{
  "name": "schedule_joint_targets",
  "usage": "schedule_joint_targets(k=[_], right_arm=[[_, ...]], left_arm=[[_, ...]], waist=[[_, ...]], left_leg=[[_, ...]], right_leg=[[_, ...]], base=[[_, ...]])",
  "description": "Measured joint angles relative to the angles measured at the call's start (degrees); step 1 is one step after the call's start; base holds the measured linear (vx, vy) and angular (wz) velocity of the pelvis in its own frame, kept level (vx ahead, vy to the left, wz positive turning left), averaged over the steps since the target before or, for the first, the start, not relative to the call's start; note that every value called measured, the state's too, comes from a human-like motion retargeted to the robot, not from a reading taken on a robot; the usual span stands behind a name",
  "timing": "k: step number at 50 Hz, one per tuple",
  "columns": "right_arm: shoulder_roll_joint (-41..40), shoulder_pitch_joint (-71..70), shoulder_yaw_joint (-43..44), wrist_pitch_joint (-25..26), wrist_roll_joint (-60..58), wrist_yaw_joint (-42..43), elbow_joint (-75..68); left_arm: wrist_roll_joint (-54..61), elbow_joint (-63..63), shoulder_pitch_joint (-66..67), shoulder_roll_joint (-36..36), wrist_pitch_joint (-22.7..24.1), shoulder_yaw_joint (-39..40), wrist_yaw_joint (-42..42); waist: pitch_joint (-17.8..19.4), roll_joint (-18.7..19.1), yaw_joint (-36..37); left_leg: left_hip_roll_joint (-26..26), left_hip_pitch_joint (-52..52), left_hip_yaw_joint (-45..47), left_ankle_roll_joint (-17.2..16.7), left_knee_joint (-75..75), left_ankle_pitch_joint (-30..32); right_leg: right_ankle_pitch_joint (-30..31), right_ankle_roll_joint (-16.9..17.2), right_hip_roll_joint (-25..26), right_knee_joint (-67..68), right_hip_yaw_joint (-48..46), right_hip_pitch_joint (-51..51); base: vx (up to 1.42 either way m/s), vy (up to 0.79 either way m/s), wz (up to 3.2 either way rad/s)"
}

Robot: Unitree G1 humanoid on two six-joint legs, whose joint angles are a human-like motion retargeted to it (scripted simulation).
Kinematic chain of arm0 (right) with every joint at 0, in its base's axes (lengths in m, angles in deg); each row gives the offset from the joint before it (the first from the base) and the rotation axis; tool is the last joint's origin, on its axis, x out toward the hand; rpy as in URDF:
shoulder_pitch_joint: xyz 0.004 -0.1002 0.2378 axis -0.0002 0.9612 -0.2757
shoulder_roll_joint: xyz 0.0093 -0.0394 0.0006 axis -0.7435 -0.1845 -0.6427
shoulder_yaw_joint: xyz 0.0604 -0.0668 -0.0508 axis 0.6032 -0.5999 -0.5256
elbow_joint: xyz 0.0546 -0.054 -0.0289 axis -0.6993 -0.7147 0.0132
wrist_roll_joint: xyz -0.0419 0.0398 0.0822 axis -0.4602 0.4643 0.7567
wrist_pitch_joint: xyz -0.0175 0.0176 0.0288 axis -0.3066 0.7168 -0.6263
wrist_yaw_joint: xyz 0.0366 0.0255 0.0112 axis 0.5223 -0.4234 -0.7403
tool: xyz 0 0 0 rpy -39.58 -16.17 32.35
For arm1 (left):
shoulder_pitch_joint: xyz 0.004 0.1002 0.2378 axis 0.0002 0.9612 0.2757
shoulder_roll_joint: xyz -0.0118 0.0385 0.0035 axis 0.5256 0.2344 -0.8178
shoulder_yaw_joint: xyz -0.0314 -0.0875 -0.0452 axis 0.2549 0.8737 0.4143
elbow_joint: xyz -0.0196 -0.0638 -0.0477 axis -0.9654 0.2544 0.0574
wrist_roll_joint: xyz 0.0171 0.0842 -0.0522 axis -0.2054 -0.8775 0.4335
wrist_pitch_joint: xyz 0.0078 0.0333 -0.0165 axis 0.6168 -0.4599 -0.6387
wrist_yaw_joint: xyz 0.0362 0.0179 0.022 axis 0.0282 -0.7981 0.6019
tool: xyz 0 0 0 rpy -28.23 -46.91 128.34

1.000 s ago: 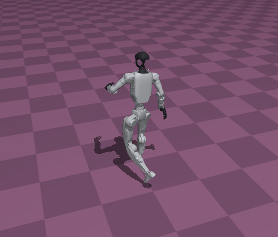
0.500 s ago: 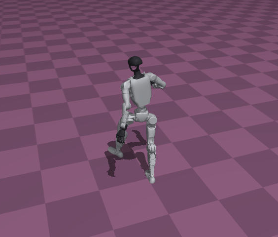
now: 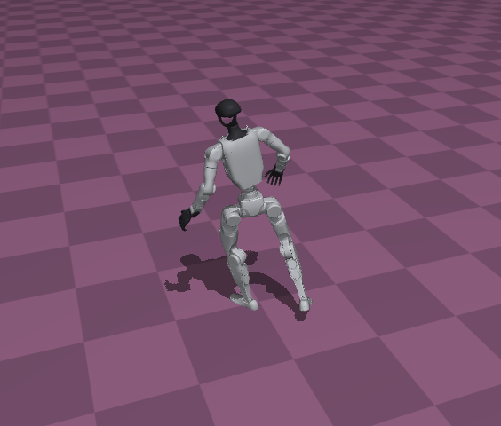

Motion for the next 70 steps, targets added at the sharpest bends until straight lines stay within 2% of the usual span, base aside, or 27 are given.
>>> schedule_joint_targets(k=[3, 7, 10, 12, 17, 23, 26, 28, 30, 34, 36, 38, 40, 42, 43, 45, 48, 50, 53, 55, 57, 60, 62, 64, 66, 70], right_arm=[[-2.5, 1.7, 3.1, 1.3, 3.5, 3.8, -8.7], [-6.2, 3.1, 7.3, 2.3, 10.1, 9.2, -20.2], [-8.8, 4.5, 10.0, 3.1, 12.8, 9.5, -25.9], [-9.9, 5.1, 11.4, 3.8, 13.9, 8.2, -27.3], [-10.4, 5.4, 11.0, 3.9, 15.1, 7.7, -25.0], [-10.2, 6.0, 8.0, 2.9, 14.5, 7.2, -17.5], [-9.7, 7.8, 8.5, 2.2, 14.6, 6.1, -14.0], [-9.5, 9.1, 9.0, 2.0, 15.3, 5.8, -12.7], [-9.5, 10.4, 9.6, 2.0, 16.2, 6.2, -12.8], [-9.5, 10.4, 10.4, 2.7, 15.4, 5.9, -18.6], [-8.9, 8.6, 10.7, 3.2, 13.3, 5.0, -21.9], [-8.7, 7.1, 11.8, 2.7, 10.6, 6.1, -23.0], [-8.7, 6.1, 12.5, 1.8, 10.2, 9.3, -20.9], [-8.1, 5.5, 12.4, 0.8, 11.8, 12.5, -15.1], [-7.4, 4.9, 11.9, 0.3, 12.8, 13.6, -11.5], [-6.3, 4.9, 11.4, -1.0, 14.1, 14.9, -3.8], [-4.0, 5.3, 11.0, -2.1, 14.6, 13.6, 7.9], [-2.3, 5.5, 11.4, -2.5, 14.3, 12.0, 14.4], [-0.4, 5.7, 12.8, -3.1, 14.3, 10.1, 20.6], [0.7, 5.1, 13.7, -3.3, 14.9, 9.3, 22.3], [1.8, 3.6, 14.2, -3.1, 15.6, 8.9, 22.1], [4.3, 0.4, 14.4, -2.7, 15.9, 9.0, 21.1], [5.9, -3.1, 14.4, -2.7, 16.7, 9.7, 20.4], [7.6, -7.2, 14.1, -2.7, 18.1, 10.8, 19.9], [8.6, -11.9, 13.2, -2.8, 20.6, 12.1, 19.2], [8.0, -20.1, 10.4, -3.2, 25.2, 14.5, 17.1]], left_arm=[[3.6, -1.6, -8.4, 3.9, 1.9, -5.5, 1.4], [-0.7, 5.1, -26.1, 7.1, 0.1, -16.8, 3.5], [-6.9, 9.9, -37.5, 6.7, -2.3, -21.7, 4.8], [-6.9, 10.6, -43.3, 5.2, -3.2, -22.0, 5.8], [-4.0, 4.1, -51.0, 3.0, -2.1, -24.2, 5.5], [-15.2, -4.4, -55.8, 7.4, -0.9, -34.6, -5.9], [-19.5, -6.1, -56.0, 8.6, -0.4, -35.9, -12.6], [-20.0, -6.0, -54.5, 8.3, -0.6, -35.3, -14.8], [-20.6, -5.2, -51.6, 7.4, -1.0, -33.8, -15.0], [-22.7, -2.2, -40.4, 4.4, -1.7, -28.1, -12.4], [-21.9, -0.7, -33.4, 3.2, -2.4, -24.2, -11.4], [-19.3, 1.3, -26.3, 2.5, -3.0, -20.6, -10.7], [-16.2, 4.5, -19.7, 1.8, -3.7, -17.3, -9.4], [-13.0, 9.1, -13.9, 0.8, -4.6, -13.6, -8.2], [-11.9, 11.7, -11.4, 0.1, -5.3, -11.3, -7.5], [-10.6, 16.8, -6.2, -1.3, -6.4, -7.0, -6.0], [-8.4, 23.0, 1.0, -3.7, -8.2, 0.4, -2.7], [-4.9, 25.3, 5.3, -6.0, -8.8, 4.8, -0.4], [2.1, 25.0, 10.8, -10.1, -7.6, 8.9, 1.6], [5.9, 23.3, 13.6, -13.1, -6.0, 10.1, 1.3], [7.5, 21.1, 15.4, -15.7, -4.6, 10.0, -0.6], [6.5, 18.6, 17.2, -18.6, -4.4, 9.1, -4.7], [6.1, 17.8, 17.0, -19.8, -4.8, 8.3, -7.2], [6.9, 17.6, 16.4, -21.0, -5.7, 7.8, -9.0], [9.5, 17.6, 15.5, -21.8, -6.3, 7.8, -10.0], [14.8, 17.3, 15.1, -21.0, -6.2, 9.6, -10.4]], waist=[[-1.1, 0.8, -6.4], [-2.7, 0.6, -12.8], [-3.1, 1.4, -15.5], [-2.3, 2.0, -16.9], [2.7, 2.8, -23.1], [7.0, 0.7, -32.7], [7.2, -0.4, -35.8], [6.6, -0.7, -36.4], [5.5, -0.3, -35.7], [3.6, 1.8, -30.9], [3.0, 2.6, -28.0], [2.5, 1.9, -24.7], [2.4, 0.3, -22.2], [2.9, -1.0, -20.2], [3.7, -0.7, -19.6], [4.5, -1.7, -17.7], [5.3, -3.3, -14.5], [5.8, -3.6, -12.2], [6.4, -2.7, -9.0], [6.8, -2.2, -6.7], [7.0, -2.3, -4.1], [6.4, -2.0, 0.4], [6.4, -1.5, 3.4], [6.7, -0.6, 6.3], [7.6, 0.4, 9.2], [8.7, 1.4, 14.1]], left_leg=[[-3.5, -0.3, -5.5, -0.9, 2.8, -2.3], [-9.5, 0.9, -12.9, -3.4, 2.8, -4.6], [-9.7, 1.8, -17.1, -6.2, 3.6, -5.5], [-10.3, 3.5, -19.4, -7.3, 3.3, -6.1], [-13.2, 11.6, -25.8, -7.5, 0.1, -6.3], [-13.6, 16.9, -34.0, -9.9, 0.5, -5.7], [-14.7, 18.6, -37.5, -8.7, 1.5, -5.8], [-15.5, 19.3, -39.2, -7.5, 2.3, -5.8], [-16.2, 19.9, -41.0, -7.2, 3.5, -4.9], [-17.3, 17.5, -44.5, -10.2, 13.5, 3.4], [-17.6, 12.3, -44.0, -12.0, 24.7, 8.4], [-16.2, 6.7, -41.5, -12.3, 34.7, 10.9], [-12.8, 1.6, -37.5, -9.3, 41.4, 9.6], [-7.2, -1.5, -33.1, -4.7, 42.8, 6.4], [-3.8, -2.5, -31.5, -2.9, 42.4, 4.7], [0.8, -3.2, -28.0, -0.5, 37.4, 2.0], [4.0, -2.2, -25.5, -0.6, 22.2, 2.0], [4.5, -1.6, -27.8, -2.4, 9.8, 6.6], [5.7, -2.6, -34.5, -7.9, -6.2, 18.1], [6.6, -4.6, -33.6, -11.2, -12.6, 21.8], [6.4, -7.1, -24.4, -12.4, -16.1, 21.5], [6.3, -10.4, -5.0, -12.4, -18.6, 21.8], [5.6, -12.0, 6.7, -11.5, -18.8, 23.4], [4.3, -13.0, 14.8, -9.4, -18.2, 23.2], [2.9, -13.4, 16.9, -8.0, -16.9, 21.3], [-0.1, -12.8, 11.3, -6.4, -12.0, 15.6]], right_leg=[[5.6, 1.2, -5.6, -13.7, -8.5, -0.4], [10.1, 5.2, -10.6, -29.2, -21.0, -2.2], [8.4, 5.2, -9.3, -35.4, -25.6, -6.2], [6.6, 5.2, -8.8, -35.9, -28.6, -8.7], [9.3, 5.2, -7.5, -33.6, -36.4, -10.7], [8.3, 5.2, 1.1, -35.3, -32.9, -13.2], [6.5, 4.7, 4.2, -34.5, -35.8, -11.9], [4.2, 2.9, 6.3, -33.4, -37.1, -10.9], [1.9, 0.0, 7.9, -33.5, -35.2, -9.7], [-0.9, -5.1, 9.2, -35.7, -29.6, -5.5], [-2.4, -5.9, 9.4, -35.2, -26.7, -4.0], [-6.7, -5.0, 7.4, -27.3, -23.3, -5.5], [-9.3, -4.3, 6.6, -24.0, -19.9, -5.0], [-10.2, -4.3, 7.8, -24.8, -16.6, -2.4], [-9.7, -6.1, 10.2, -28.8, -15.1, 1.0], [-10.6, -6.1, 11.8, -29.4, -11.4, 4.1], [-12.9, -5.1, 13.3, -27.2, -5.2, 7.1], [-14.3, -5.1, 14.9, -26.1, -1.3, 9.3], [-15.9, -5.6, 17.9, -25.4, 3.5, 12.7], [-16.8, -5.4, 19.0, -25.0, 6.1, 14.9], [-17.6, -4.5, 18.7, -24.6, 8.0, 16.4], [-18.3, -4.4, 18.8, -23.8, 11.3, 17.4], [-18.2, -4.7, 19.1, -23.4, 13.1, 18.0], [-18.1, -5.2, 19.3, -22.6, 15.4, 18.2], [-17.9, -5.6, 19.3, -21.7, 18.2, 18.8], [-17.0, -6.3, 19.2, -19.4, 23.8, 19.9]], base=[[0.52, 0.22, 1.7], [0.48, 0.11, 1.82], [0.41, -0.06, 1.31], [0.44, 0.01, 1.08], [0.49, 0.07, 1.26], [0.45, -0.12, 1.36], [0.56, -0.1, 1.25], [0.6, -0.16, 0.78], [0.64, -0.22, 0.39], [0.67, -0.24, -0.39], [0.64, -0.22, -1.07], [0.63, -0.25, -1.36], [0.6, -0.27, -1.4], [0.57, -0.26, -1.49], [0.55, -0.25, -1.62], [0.57, -0.23, -1.8], [0.58, -0.17, -1.95], [0.56, -0.12, -1.82], [0.55, -0.07, -1.45], [0.52, -0.02, -1.12], [0.49, 0.03, -0.86], [0.47, 0.02, -0.97], [0.45, 0.0, -0.97], [0.45, 0.06, -1.04], [0.48, 0.09, -1.22], [0.57, 0.12, -1.35]])
